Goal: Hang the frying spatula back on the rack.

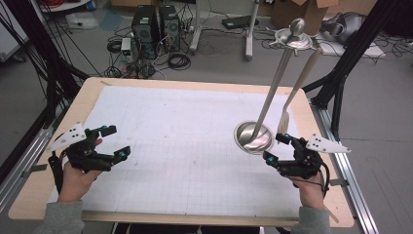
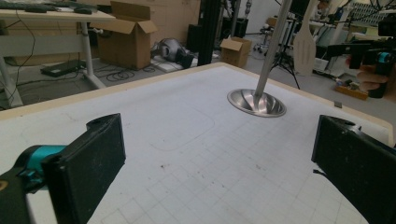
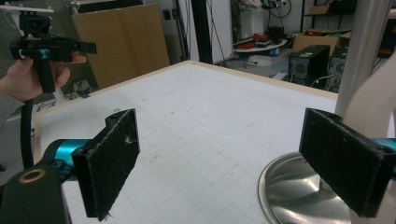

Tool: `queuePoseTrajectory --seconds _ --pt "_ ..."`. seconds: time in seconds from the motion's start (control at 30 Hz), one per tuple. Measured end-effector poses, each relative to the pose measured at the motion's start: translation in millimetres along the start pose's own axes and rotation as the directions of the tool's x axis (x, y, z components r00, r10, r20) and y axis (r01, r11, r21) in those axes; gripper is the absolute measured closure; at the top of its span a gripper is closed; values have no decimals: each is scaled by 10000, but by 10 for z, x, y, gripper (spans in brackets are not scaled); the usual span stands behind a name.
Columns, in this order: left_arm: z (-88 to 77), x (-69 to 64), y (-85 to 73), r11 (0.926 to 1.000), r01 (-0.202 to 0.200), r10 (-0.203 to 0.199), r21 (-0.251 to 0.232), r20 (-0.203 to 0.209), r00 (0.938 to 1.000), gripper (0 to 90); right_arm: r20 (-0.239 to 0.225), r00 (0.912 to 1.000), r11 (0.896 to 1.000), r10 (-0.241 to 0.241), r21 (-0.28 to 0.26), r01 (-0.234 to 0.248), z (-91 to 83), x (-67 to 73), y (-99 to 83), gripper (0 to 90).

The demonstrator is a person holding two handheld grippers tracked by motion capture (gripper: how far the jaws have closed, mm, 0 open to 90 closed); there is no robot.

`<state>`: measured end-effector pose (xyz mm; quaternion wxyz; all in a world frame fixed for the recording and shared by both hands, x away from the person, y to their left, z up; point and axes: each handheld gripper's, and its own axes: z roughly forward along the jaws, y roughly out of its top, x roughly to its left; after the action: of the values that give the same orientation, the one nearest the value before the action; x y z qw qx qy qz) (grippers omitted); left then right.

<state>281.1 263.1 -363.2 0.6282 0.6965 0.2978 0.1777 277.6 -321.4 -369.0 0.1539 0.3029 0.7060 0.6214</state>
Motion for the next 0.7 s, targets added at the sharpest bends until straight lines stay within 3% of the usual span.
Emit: queuePoseTrajectory --seconds 0.23,0.7 --pt "-27 5 1 10000 35 -35 -32 -5 10000 33 -56 9998 9997 204 136 -204 -2 -35 -62 114" --pt "-50 36 -38 9999 97 -97 38 -56 9999 33 -464 9989 9990 67 -449 -88 -113 -150 -209 114"
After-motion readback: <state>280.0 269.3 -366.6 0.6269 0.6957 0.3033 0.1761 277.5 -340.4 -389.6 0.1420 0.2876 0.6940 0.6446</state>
